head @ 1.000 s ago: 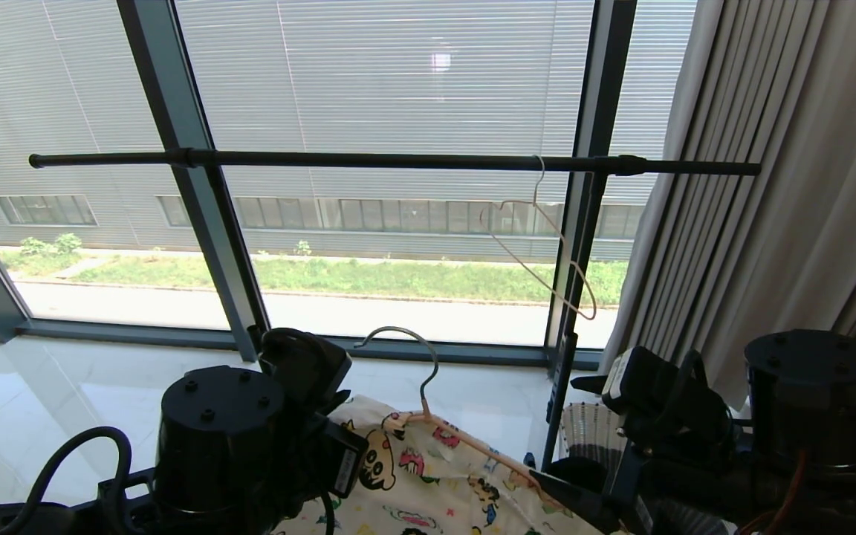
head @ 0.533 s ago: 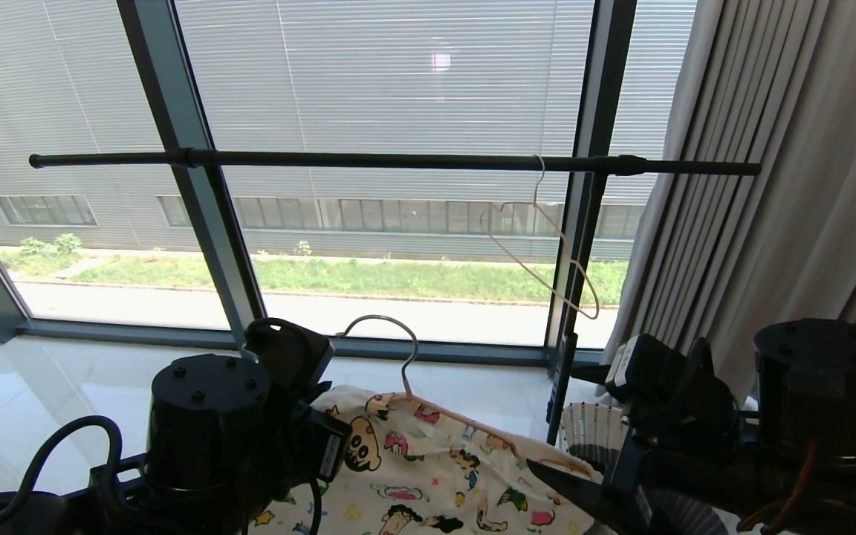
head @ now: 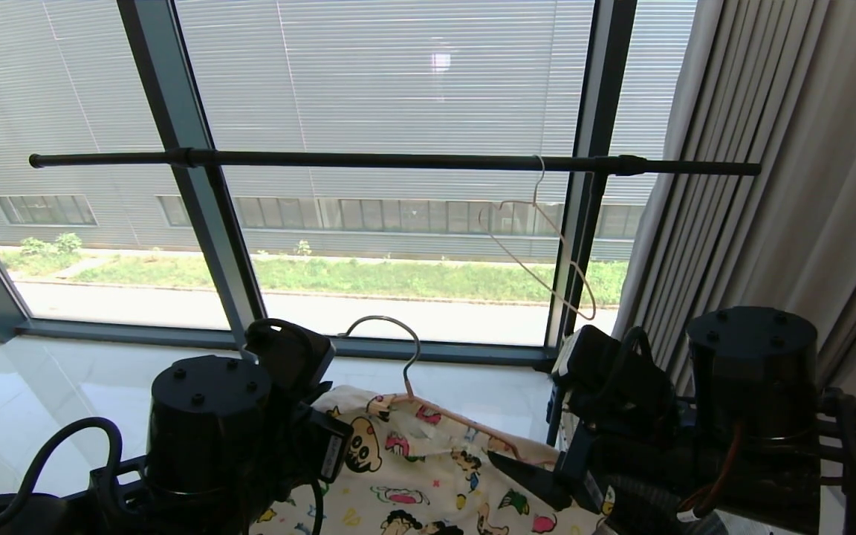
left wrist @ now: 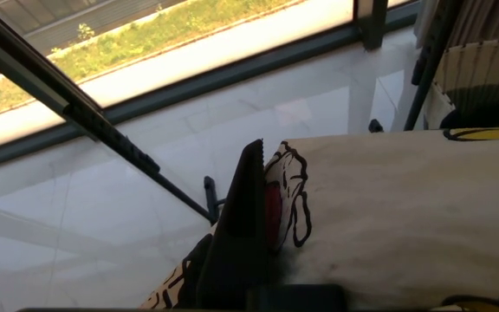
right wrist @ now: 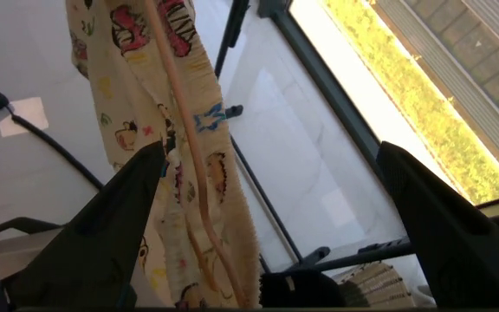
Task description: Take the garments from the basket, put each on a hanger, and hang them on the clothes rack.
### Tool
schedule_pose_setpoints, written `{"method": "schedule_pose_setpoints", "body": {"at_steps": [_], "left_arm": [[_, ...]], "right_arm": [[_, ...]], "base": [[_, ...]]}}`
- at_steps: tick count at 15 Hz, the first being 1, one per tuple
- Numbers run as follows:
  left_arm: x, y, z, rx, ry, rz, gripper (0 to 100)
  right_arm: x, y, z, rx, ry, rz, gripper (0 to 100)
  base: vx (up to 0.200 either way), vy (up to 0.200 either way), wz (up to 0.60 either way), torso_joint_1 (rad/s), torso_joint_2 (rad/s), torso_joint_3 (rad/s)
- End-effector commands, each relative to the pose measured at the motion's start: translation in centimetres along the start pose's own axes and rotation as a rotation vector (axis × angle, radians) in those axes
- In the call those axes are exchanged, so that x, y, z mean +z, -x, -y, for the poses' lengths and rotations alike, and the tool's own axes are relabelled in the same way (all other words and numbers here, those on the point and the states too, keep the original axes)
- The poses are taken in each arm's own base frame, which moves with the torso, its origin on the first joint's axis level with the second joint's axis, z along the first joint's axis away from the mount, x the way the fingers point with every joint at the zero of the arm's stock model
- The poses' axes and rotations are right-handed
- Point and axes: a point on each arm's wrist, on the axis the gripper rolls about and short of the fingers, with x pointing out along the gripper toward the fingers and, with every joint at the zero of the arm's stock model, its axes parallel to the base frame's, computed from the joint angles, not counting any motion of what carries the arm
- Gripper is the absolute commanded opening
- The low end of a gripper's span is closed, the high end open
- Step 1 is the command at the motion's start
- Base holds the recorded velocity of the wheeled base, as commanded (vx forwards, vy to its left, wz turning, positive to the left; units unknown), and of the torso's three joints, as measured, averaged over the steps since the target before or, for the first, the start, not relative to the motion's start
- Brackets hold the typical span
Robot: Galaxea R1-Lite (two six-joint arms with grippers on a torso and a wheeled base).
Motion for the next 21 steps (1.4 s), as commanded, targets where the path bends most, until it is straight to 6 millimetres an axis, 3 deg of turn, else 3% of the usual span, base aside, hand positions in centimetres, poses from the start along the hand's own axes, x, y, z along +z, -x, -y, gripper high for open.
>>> {"method": "schedule_pose_setpoints", "body": {"at_steps": [1, 8, 14, 21], "left_arm": [[0.0, 0.0, 0.1, -0.003, -0.001, 0.002, 0], [0.3, 0.6, 0.9, -0.039, -0.009, 0.021, 0], [0.9, 0.5, 0.9, -0.029, 0.004, 0.041, 0], [0.7, 1.1, 2.2, -0.083, -0.025, 0.048, 0]], "right_arm": [[-0.5, -0.7, -0.1, 0.005, 0.001, -0.025, 100], [-1.8, -3.0, 0.0, -0.065, -0.006, -0.110, 100], [-2.0, -3.1, -1.1, -0.026, 0.010, -0.143, 100], [-1.8, -3.2, -1.6, -0.002, 0.019, -0.161, 100]], "base": [[0.000, 0.000, 0.00, 0.000, 0.00, 0.000], [0.000, 0.000, 0.00, 0.000, 0.00, 0.000], [0.000, 0.000, 0.00, 0.000, 0.00, 0.000], [0.000, 0.000, 0.00, 0.000, 0.00, 0.000]]}}
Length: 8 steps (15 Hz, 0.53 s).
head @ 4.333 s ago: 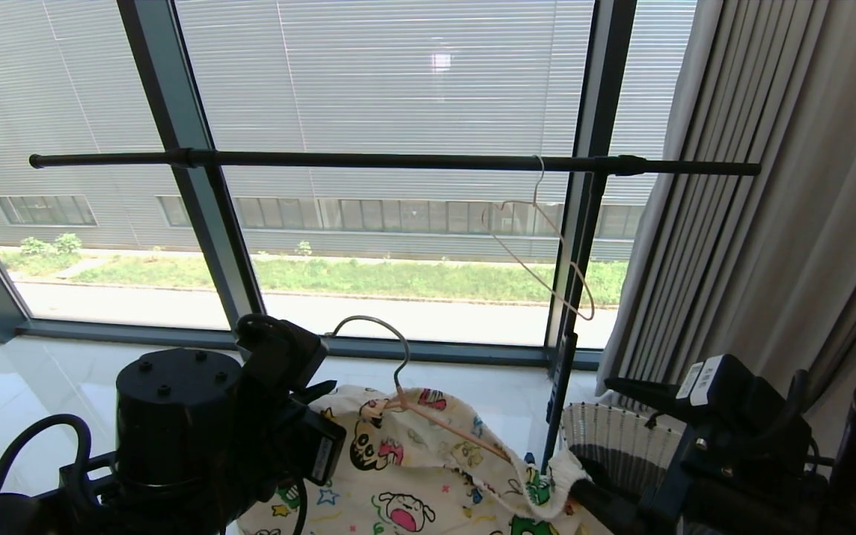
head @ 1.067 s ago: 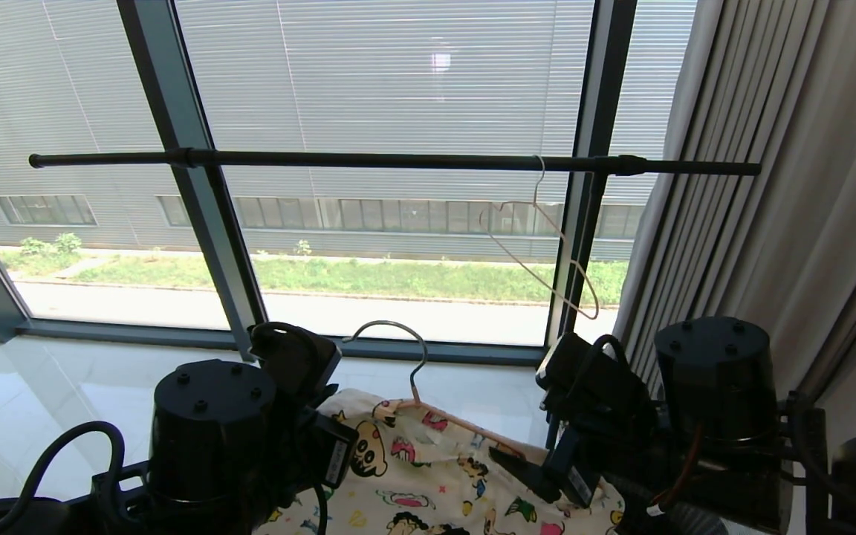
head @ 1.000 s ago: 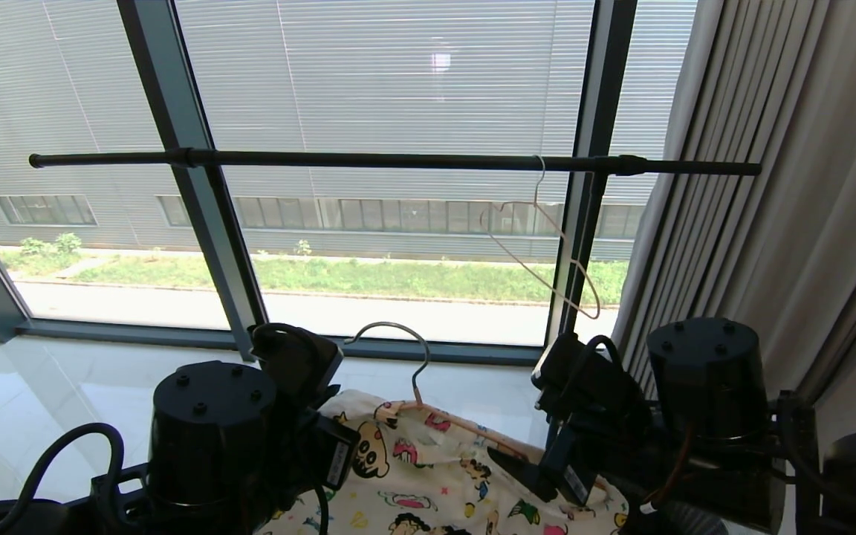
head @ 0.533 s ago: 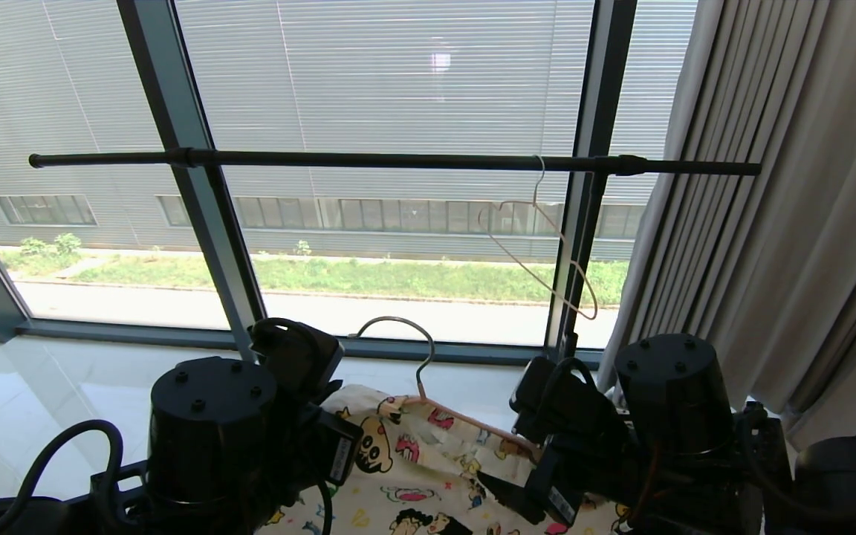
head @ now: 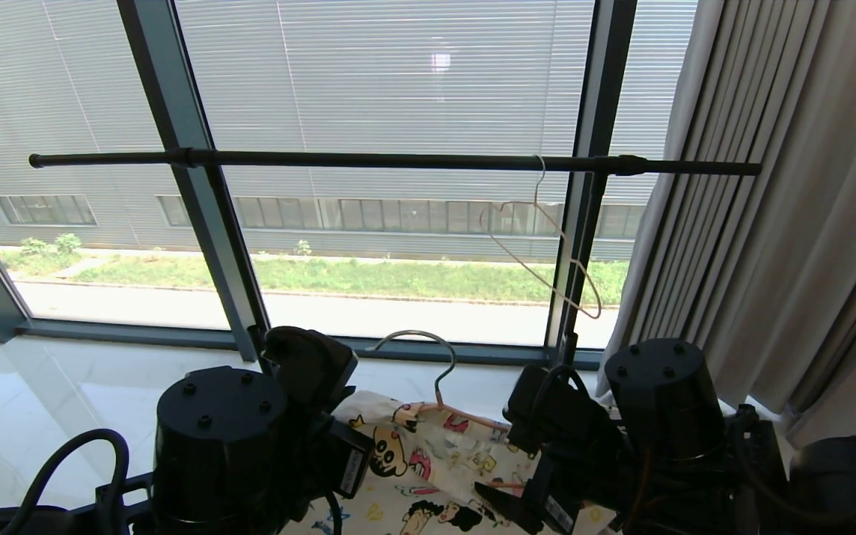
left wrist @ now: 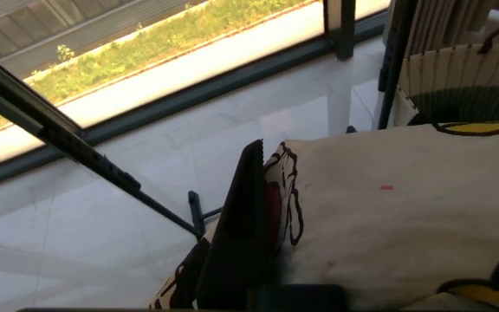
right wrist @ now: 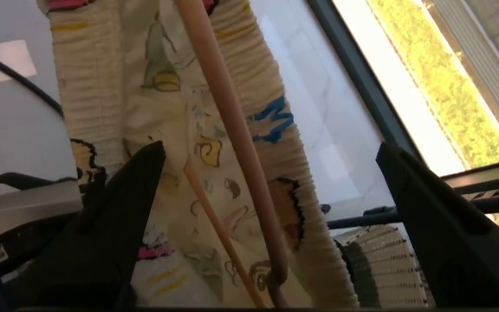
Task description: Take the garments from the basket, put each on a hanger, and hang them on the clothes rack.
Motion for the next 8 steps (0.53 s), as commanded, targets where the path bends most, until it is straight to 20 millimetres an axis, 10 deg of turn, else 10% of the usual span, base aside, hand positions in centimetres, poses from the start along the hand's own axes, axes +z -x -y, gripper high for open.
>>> {"method": "schedule_pose_setpoints", "body": {"at_steps": [1, 2, 3, 8], "left_arm": [[0.0, 0.1, 0.2, -0.008, -0.004, 0.002, 0], [0.0, 0.1, 0.4, -0.015, -0.008, 0.004, 0], [0.1, 0.3, 0.5, -0.023, -0.009, 0.008, 0], [0.1, 0.7, 1.4, -0.058, -0.020, 0.020, 0]], "right_arm": [[0.2, 0.0, -0.1, 0.006, 0.003, 0.003, 100], [0.3, 0.0, -0.3, 0.009, 0.006, 0.001, 100], [0.3, 0.0, -0.3, 0.012, 0.006, -0.005, 0], [0.2, 0.0, -0.2, 0.007, 0.019, -0.027, 0]], "base": [[0.000, 0.000, 0.00, 0.000, 0.00, 0.000], [0.000, 0.000, 0.00, 0.000, 0.00, 0.000], [0.000, 0.000, 0.00, 0.000, 0.00, 0.000], [0.000, 0.000, 0.00, 0.000, 0.00, 0.000]]}}
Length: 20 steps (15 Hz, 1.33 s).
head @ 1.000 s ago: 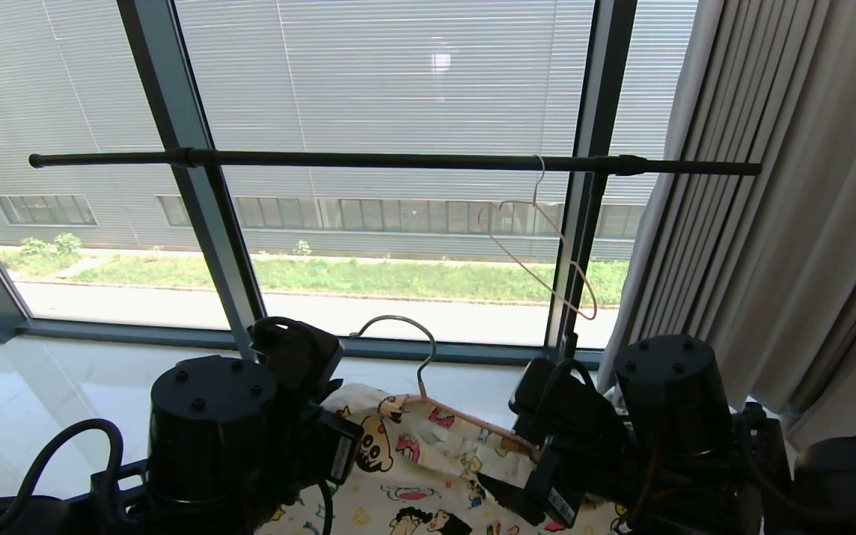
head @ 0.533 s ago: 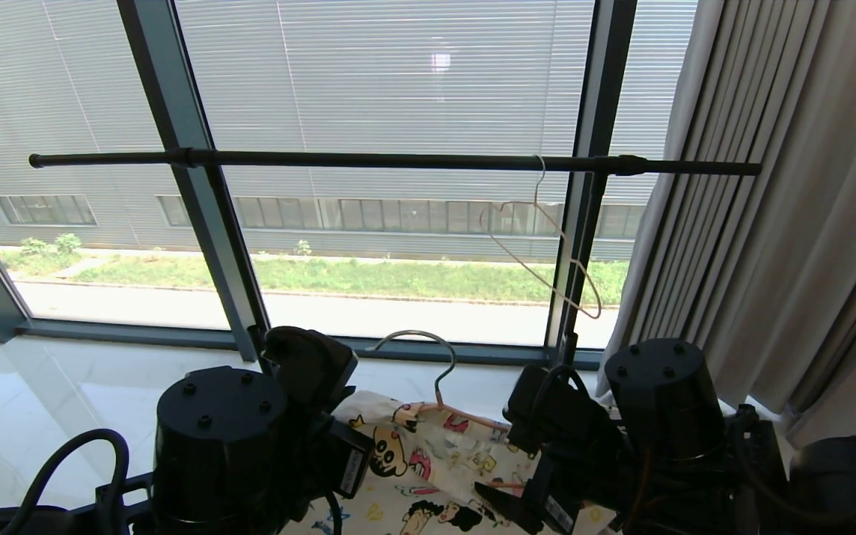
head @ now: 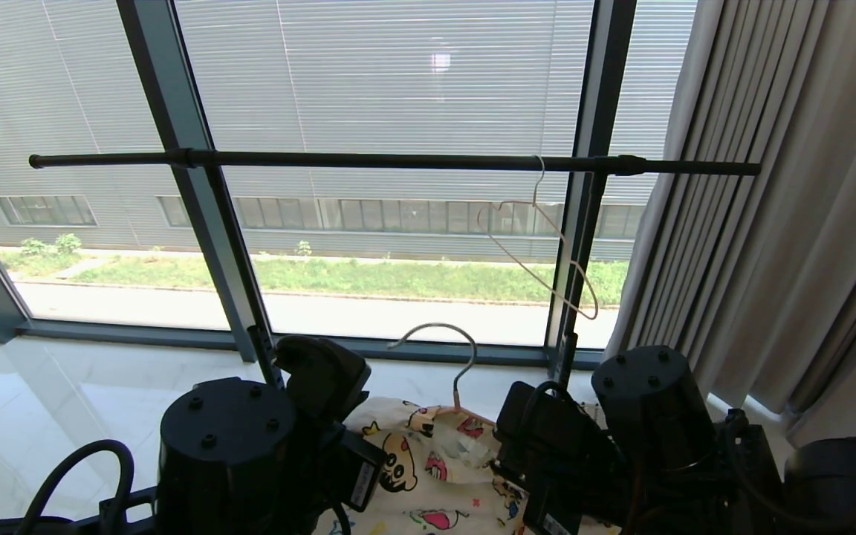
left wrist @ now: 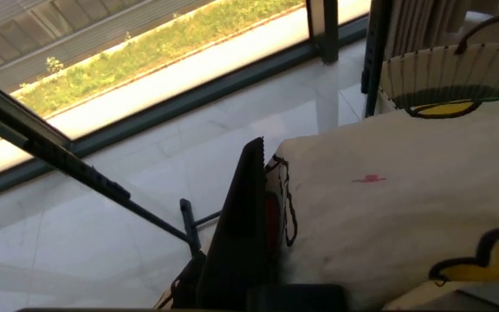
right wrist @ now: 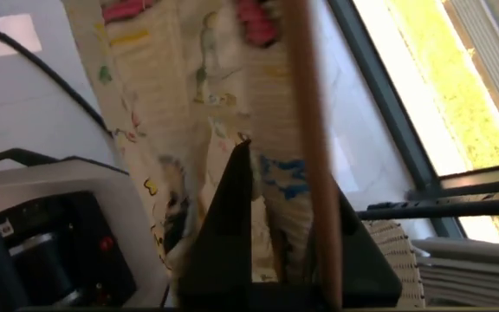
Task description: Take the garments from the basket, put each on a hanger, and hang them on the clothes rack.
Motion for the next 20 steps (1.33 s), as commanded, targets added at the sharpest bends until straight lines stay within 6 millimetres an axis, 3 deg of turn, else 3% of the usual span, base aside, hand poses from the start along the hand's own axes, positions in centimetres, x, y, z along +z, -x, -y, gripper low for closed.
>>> {"method": "schedule_pose_setpoints", "body": {"at_steps": [1, 5, 6, 9, 11, 14, 17, 20], "left_arm": [[0.1, 0.2, 0.1, -0.010, -0.001, 0.007, 0], [-0.9, 1.1, -0.1, -0.017, -0.013, -0.013, 0], [-1.1, 1.2, 0.0, -0.022, -0.014, -0.015, 100], [-1.1, 1.7, -0.6, -0.008, 0.012, -0.006, 100], [-1.7, 2.1, -1.4, 0.017, 0.018, -0.020, 100], [-3.3, 3.2, -2.5, 0.049, 0.026, -0.054, 100], [-5.4, 3.9, -4.1, 0.116, 0.045, -0.124, 100], [-4.8, 2.9, -6.1, 0.150, 0.151, -0.110, 100]], "right_arm": [[0.1, 0.0, 0.1, -0.006, -0.001, 0.009, 0], [0.2, 0.3, 0.2, -0.026, 0.011, 0.016, 0], [0.2, 0.4, 0.3, -0.028, 0.024, 0.019, 0], [0.6, 1.7, 0.9, -0.066, 0.110, 0.081, 0], [-0.5, 3.0, 2.0, -0.131, 0.207, 0.129, 0], [-2.5, 4.5, 3.0, -0.192, 0.213, 0.123, 0], [-2.6, 4.9, 3.7, -0.240, 0.245, 0.190, 0], [-2.3, 5.3, 4.6, -0.203, 0.308, 0.281, 0]], "base": [[0.000, 0.000, 0.00, 0.000, 0.00, 0.000], [0.000, 0.000, 0.00, 0.000, 0.00, 0.000], [0.000, 0.000, 0.00, 0.000, 0.00, 0.000], [0.000, 0.000, 0.00, 0.000, 0.00, 0.000], [0.000, 0.000, 0.00, 0.000, 0.00, 0.000], [0.000, 0.000, 0.00, 0.000, 0.00, 0.000], [0.000, 0.000, 0.00, 0.000, 0.00, 0.000], [0.000, 0.000, 0.00, 0.000, 0.00, 0.000]]}}
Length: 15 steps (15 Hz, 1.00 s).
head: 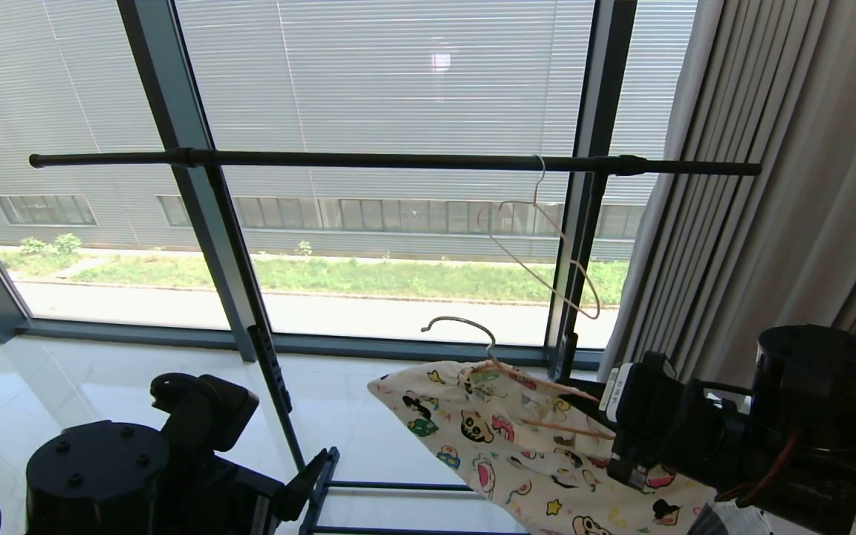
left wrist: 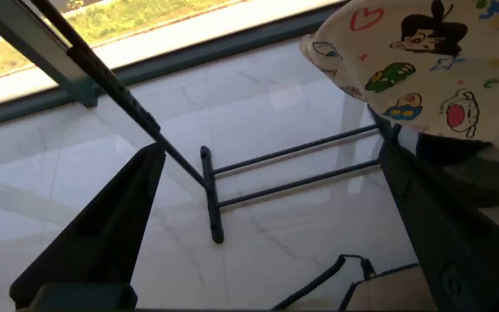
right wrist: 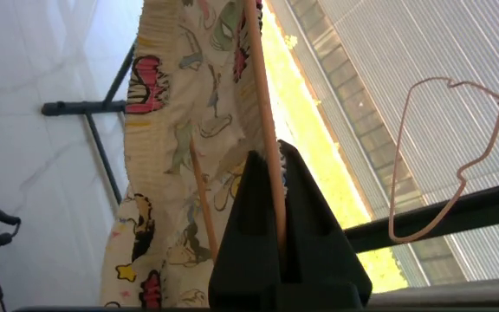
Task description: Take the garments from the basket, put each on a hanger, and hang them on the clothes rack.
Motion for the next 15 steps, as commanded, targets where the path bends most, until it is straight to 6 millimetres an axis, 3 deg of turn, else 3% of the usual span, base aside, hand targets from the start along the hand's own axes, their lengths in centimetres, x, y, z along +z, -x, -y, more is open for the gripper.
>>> {"method": "schedule_pose_setpoints", "body": {"at_steps": [1, 6, 10, 14, 15], "left_arm": [[0.4, -0.6, -1.4, 0.007, 0.052, 0.004, 100], [0.3, -1.8, -3.1, -0.044, 0.111, -0.002, 100], [1.1, -1.9, -3.9, -0.203, 0.130, 0.139, 100], [-0.3, -0.8, -5.8, -0.307, -0.033, 0.223, 100], [-0.6, -0.7, -7.3, -0.344, -0.110, 0.271, 100]], "right_arm": [[-0.1, 0.2, 0.7, -0.002, 0.008, 0.036, 0], [1.4, 1.4, 1.7, 0.027, 0.009, 0.207, 0], [2.5, 2.7, 2.2, 0.026, 0.002, 0.278, 0], [2.6, 2.8, 2.3, 0.028, -0.006, 0.282, 0], [2.7, 3.1, 2.3, 0.036, -0.003, 0.296, 0]], "base": [[0.000, 0.000, 0.00, 0.000, 0.00, 0.000], [0.000, 0.000, 0.00, 0.000, 0.00, 0.000], [0.000, 0.000, 0.00, 0.000, 0.00, 0.000], [0.000, 0.000, 0.00, 0.000, 0.00, 0.000], [0.000, 0.000, 0.00, 0.000, 0.00, 0.000]]}}
